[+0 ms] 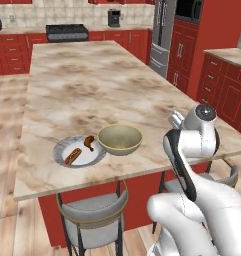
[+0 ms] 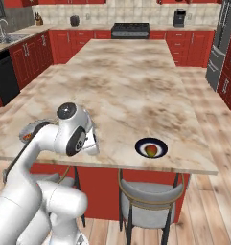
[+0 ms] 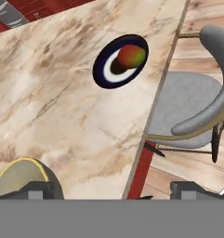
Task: Take the smaller bowl and place it next to the appetizer plate on the dining counter , and place the larger bowl next to the plate with cooked food.
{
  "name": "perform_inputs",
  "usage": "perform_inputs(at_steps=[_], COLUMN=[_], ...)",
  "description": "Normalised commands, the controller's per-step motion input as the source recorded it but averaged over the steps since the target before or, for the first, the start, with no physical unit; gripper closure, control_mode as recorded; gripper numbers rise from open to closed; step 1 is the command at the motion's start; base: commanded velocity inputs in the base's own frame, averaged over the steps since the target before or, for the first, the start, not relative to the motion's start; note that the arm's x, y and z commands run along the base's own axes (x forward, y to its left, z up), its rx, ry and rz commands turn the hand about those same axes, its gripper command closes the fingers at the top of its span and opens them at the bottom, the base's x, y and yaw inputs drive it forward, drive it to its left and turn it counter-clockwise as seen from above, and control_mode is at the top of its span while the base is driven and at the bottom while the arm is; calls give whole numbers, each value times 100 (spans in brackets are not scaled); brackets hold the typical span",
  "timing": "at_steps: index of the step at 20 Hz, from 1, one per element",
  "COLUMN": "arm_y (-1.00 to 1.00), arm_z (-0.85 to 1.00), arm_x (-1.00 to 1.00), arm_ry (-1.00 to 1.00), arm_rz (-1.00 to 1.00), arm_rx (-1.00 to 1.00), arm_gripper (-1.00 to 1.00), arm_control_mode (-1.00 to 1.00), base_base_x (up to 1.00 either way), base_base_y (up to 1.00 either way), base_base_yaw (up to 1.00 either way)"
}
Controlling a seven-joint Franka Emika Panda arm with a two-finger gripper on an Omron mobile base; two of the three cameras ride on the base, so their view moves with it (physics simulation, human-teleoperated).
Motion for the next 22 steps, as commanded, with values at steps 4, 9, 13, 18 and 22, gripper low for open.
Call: perform_inputs(at_steps=[4, 9, 13, 18, 22], arm_y=[37, 0, 0, 0, 0], arm_z=[5, 0, 0, 0, 0], arm_x=[-74, -17, 0, 0, 0], arm_ry=[1, 0, 0, 0, 0], arm_rz=[48, 22, 0, 0, 0], arm_rx=[0, 0, 0, 0, 0], arm_gripper=[-100, -100, -100, -100, -100], arm_control_mode=[-100, 100, 100, 100, 100], base_base_x=[0, -3, -40, -69, -7], base_base_y=[0, 0, -12, -71, -100], base_base_yaw=[0, 5, 6, -2, -11])
